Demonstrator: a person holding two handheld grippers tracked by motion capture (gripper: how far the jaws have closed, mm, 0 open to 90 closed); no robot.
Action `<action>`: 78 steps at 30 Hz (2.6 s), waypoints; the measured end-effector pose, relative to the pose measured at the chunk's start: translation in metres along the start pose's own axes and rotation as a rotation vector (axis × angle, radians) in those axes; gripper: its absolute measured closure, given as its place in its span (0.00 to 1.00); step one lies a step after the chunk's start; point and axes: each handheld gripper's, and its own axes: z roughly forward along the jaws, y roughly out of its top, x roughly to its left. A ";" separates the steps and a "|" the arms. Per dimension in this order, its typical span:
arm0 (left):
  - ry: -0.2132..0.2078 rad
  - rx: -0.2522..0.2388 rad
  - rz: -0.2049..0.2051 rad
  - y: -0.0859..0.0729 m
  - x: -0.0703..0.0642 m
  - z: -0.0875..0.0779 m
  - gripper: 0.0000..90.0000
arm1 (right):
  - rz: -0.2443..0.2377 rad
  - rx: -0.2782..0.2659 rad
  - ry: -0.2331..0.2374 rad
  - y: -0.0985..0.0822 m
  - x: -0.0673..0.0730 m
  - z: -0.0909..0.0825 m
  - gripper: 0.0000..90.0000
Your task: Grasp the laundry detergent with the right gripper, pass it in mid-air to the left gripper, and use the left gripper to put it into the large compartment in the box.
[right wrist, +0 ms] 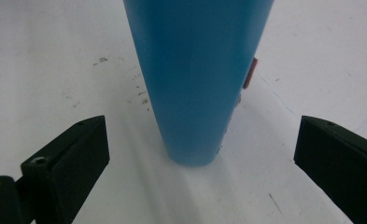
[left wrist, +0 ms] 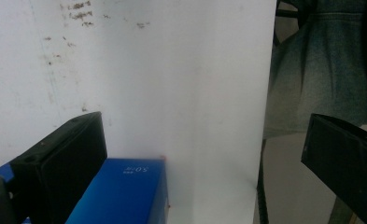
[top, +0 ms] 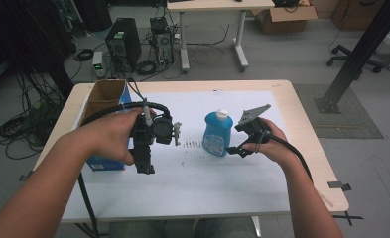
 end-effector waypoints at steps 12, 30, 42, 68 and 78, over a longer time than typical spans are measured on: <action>-0.003 0.000 -0.002 -0.002 -0.002 0.000 0.00 | 0.017 -0.084 0.009 0.001 0.003 0.012 0.03; 0.001 0.001 -0.006 -0.002 -0.005 -0.002 0.00 | 0.051 -0.204 -0.027 -0.003 0.007 0.029 0.02; 0.002 -0.003 -0.002 -0.001 -0.006 -0.002 0.00 | 0.075 -0.256 -0.046 -0.008 0.008 0.037 0.02; -0.003 -0.014 -0.005 -0.005 -0.006 0.001 0.00 | 0.119 -0.339 -0.112 -0.012 0.013 0.050 0.05; -0.001 -0.018 -0.006 -0.008 -0.004 0.001 0.00 | 0.124 -0.352 -0.115 -0.014 0.013 0.051 0.15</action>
